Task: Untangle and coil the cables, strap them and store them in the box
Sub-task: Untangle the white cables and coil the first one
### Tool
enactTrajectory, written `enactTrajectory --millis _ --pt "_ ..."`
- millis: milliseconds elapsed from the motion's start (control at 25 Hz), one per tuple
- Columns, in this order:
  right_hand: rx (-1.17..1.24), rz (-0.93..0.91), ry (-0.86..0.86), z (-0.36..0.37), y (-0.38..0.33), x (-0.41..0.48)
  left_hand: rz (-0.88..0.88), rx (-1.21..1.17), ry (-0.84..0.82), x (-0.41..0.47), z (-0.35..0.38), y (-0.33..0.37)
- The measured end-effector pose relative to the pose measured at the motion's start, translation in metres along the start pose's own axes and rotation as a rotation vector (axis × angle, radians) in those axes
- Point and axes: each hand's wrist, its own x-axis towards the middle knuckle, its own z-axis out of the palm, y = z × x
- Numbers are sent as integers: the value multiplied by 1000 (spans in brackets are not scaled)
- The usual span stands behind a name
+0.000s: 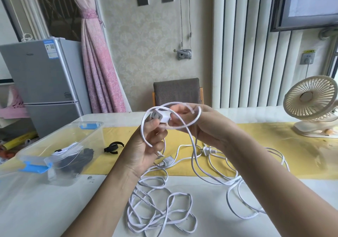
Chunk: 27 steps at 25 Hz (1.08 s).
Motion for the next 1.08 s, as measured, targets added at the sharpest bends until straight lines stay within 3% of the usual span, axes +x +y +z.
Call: enactTrajectory --millis 120,240,360,520,680,760,840,920,1080 --pt "-270 13 155 2 8 0 14 114 115 3 -3 0" --pt "-880 -126 389 -8 3 0 25 225 272 4 -7 2" --pt "-1274 -165 422 -21 -6 -5 79 225 376 6 -10 10" --pt "-1012 -111 253 -25 -23 -14 78 264 416 8 -14 12" --pt "-1196 -1 154 -39 -31 -18 18 327 355 7 -20 15" --pt "-1327 68 173 -50 -38 -21 22 538 231 4 -27 23" --pt "-1467 133 302 -65 -54 -30 61 744 222 -1 -34 33" --pt "-1488 127 543 -87 -70 -43 157 896 435 -2 -47 39" --pt "-1302 -81 1035 -116 -86 -65 360 1418 904 -3 -66 43"
